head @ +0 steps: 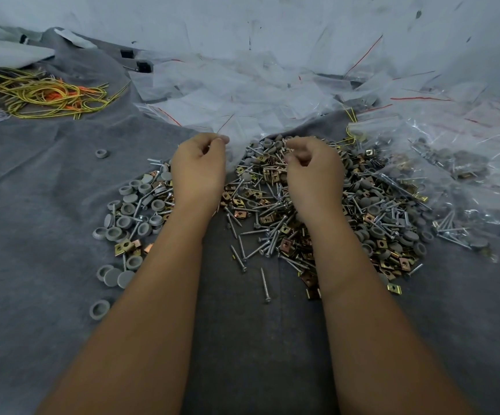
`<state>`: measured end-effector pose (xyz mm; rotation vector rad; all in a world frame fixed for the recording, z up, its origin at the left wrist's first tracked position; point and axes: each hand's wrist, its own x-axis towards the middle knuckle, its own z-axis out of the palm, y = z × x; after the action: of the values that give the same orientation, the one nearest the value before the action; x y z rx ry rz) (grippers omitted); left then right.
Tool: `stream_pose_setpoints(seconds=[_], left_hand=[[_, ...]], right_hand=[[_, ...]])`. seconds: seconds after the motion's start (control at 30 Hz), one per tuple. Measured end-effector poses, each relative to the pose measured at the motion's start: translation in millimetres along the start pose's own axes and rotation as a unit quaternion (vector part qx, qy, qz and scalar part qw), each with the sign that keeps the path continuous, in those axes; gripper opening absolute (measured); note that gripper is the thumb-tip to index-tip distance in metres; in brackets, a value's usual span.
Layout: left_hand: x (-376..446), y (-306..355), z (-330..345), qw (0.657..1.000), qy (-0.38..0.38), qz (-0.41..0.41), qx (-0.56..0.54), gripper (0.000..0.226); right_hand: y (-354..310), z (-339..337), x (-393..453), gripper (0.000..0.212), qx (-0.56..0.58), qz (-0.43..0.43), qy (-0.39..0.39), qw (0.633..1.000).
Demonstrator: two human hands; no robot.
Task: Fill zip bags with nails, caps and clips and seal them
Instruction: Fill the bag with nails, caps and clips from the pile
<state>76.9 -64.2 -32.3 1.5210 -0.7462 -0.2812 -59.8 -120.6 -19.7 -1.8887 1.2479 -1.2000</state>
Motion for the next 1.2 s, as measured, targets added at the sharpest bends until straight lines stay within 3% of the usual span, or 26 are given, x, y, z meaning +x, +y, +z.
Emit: stream_pose_setpoints(seconds=[0.13, 0.3, 0.6, 0.8, 0.93, 1.03, 1.2], left_hand=[[0, 1, 0, 1.000, -0.002, -0.003, -0.008, 0.023], [0, 1, 1, 1.000, -0.004, -0.003, -0.001, 0.022], [0, -1, 3, 1.000, -0.014, 0.000, 0.006, 0.023], [0, 0, 3, 1.000, -0.014, 0.003, 0.006, 0.023], [0, 0, 2, 1.000, -0.014, 0.003, 0.002, 0.022], [0, 0, 2, 1.000, -0.014, 0.001, -0.002, 0.021], [-2, 2, 1, 1.000, -0.020, -0.001, 0.001, 0.019]], right_hand=[[4, 0, -1, 0.041, -0.143, -0.031, -0.086, 0.986], [7, 4, -3, 0.033, -0.341, -0.088, -0.151, 0.924], [4, 3, -3, 0.017, -0.301, -0.080, -0.110, 0.944], [-2, -4, -2, 0.018, -0.290, -0.105, -0.079, 0.948], [-16, -4, -8, 0.019, -0.184, -0.105, -0.204, 0.956], [-23, -1, -12, 0.026, -0.221, -0.114, -0.317, 0.915], [-26, 3, -15, 0.029, -0.292, -0.142, -0.338, 0.883]])
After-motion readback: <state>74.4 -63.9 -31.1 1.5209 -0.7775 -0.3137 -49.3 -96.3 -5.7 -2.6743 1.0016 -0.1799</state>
